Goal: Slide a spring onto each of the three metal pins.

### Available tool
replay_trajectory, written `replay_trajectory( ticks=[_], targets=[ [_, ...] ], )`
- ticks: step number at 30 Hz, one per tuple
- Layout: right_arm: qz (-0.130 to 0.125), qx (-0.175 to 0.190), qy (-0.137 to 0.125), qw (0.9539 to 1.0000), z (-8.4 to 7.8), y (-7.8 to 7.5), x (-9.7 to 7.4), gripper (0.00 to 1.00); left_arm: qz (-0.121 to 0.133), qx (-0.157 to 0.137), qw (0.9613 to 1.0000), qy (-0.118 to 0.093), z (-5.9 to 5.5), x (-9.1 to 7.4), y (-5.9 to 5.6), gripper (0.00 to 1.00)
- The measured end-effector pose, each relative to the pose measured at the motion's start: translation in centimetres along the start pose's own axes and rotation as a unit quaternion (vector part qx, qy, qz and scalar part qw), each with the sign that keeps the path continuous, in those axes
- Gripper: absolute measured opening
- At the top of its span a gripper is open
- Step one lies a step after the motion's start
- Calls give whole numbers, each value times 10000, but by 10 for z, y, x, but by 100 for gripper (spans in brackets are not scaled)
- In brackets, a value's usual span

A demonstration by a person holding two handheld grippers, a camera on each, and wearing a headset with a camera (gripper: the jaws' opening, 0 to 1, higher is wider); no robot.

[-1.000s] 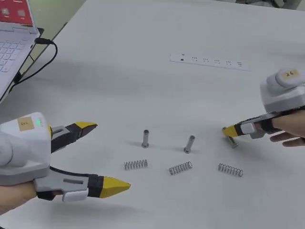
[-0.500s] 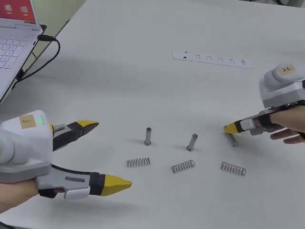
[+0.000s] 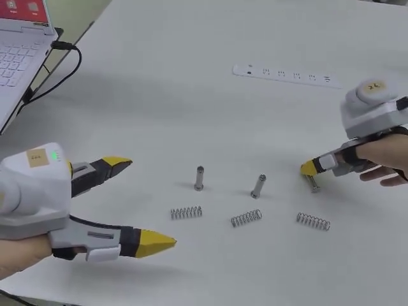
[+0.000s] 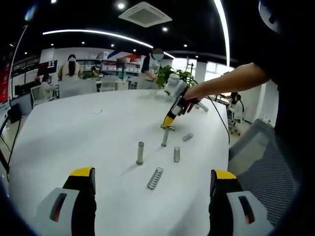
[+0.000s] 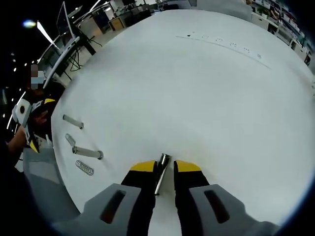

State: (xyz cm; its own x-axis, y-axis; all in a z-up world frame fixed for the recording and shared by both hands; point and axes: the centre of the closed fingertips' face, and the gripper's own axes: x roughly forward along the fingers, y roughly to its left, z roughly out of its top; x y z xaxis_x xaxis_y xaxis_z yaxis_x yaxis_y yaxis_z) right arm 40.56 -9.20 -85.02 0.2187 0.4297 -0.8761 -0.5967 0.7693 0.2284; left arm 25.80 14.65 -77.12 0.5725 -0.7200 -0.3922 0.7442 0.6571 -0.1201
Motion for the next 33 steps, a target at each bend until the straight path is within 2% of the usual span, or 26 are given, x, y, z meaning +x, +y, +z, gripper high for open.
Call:
replay_trajectory(
  ticks=[7, 17, 19, 23, 33],
  targets=[
    [-128, -80, 118, 9998, 0, 0, 0, 9, -31, 2, 10000, 21, -1, 2, -2, 94],
    [-427, -14, 308, 9986, 0, -4, 1, 7, -54, 8, 10000, 17, 0, 3, -1, 94],
    [-465, -122, 345, 9982, -1, -3, 1, 6, -49, 5, 10000, 12, 0, 4, -1, 94],
    [-509, -137, 296, 9982, -1, -2, 1, 6, -57, 11, 10000, -1, 1, 4, -1, 94],
    [-355, -75, 53, 9993, -8, 4, -2, 5, -49, 1, 10000, 48, -3, 2, -1, 93]
  ],
)
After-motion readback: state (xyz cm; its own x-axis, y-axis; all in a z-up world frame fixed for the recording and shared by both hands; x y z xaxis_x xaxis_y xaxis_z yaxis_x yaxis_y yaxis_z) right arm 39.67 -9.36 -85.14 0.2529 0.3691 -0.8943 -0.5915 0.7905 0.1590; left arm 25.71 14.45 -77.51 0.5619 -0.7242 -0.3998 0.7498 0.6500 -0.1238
